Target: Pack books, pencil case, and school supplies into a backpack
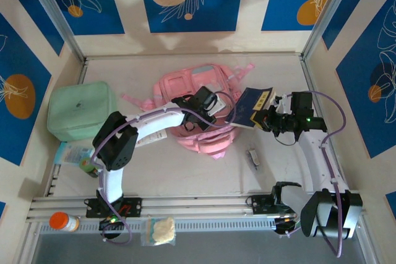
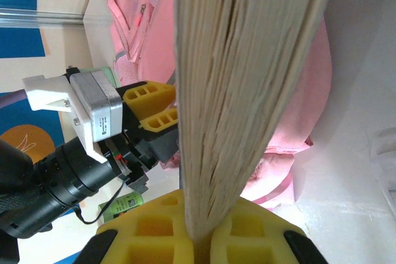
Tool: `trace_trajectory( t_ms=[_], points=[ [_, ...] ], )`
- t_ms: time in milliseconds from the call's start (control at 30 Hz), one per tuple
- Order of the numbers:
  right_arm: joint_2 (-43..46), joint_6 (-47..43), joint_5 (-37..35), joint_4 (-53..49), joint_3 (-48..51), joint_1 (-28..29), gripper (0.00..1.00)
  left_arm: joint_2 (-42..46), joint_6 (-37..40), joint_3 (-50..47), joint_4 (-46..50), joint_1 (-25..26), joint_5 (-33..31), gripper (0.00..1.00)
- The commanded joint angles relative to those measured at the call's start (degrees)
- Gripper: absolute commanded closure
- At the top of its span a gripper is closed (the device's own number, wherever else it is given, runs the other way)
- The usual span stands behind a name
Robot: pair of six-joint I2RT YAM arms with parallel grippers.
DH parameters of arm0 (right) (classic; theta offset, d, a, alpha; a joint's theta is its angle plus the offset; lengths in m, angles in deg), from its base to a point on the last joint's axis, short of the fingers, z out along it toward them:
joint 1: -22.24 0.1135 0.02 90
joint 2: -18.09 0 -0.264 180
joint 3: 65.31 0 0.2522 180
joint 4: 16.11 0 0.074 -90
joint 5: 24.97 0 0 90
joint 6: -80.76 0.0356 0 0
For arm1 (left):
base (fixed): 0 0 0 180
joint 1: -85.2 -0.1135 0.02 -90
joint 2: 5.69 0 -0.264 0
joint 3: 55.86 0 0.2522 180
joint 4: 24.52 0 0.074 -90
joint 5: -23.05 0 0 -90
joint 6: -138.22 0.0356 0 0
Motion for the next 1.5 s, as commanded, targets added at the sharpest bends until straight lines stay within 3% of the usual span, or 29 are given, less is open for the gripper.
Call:
trace_trajectory(
  t_ms=[0,200,533,700,933,1133,1333,1467],
  points=[
    [1.5,-0.7,2.8,-0.9,-1.1,-0.4,1.00,1.9,0.9,1.1,0.5,-0.7,-3.5,0.85],
    [3.2,-1.4,-0.8,-9.6,-6.1,-0.5,1.00,8.3,2.5,3.0,3.6,-1.0,-6.2,1.00],
    [7.8,-4.1,-4.7,-16.2,-6.0,0.0,1.00,12.5,3.0,13.1,7.9,-4.0,-8.8,1.00],
    [6.0,1.1,3.9,-4.5,0.7,6.7,1.00,13.4,4.0,15.5,8.2,-4.1,-7.4,1.00],
    [-7.1,6.2,5.1,17.5,1.2,21.5,1.00,15.8,2.6,15.0,8.0,-4.1,-3.4,1.00],
    [-22.5,13.6,5.5,41.3,1.6,23.1,1.00,18.2,1.2,12.6,6.5,-4.1,-1.8,1.00],
    [-36.3,12.0,1.6,46.0,-4.1,23.5,0.99,18.7,0.3,11.4,6.1,-4.1,-1.5,1.00],
    [-39.7,12.1,0.0,43.5,-5.9,21.2,0.75,18.7,0.4,11.1,5.7,-4.2,-1.7,1.00]
  ],
)
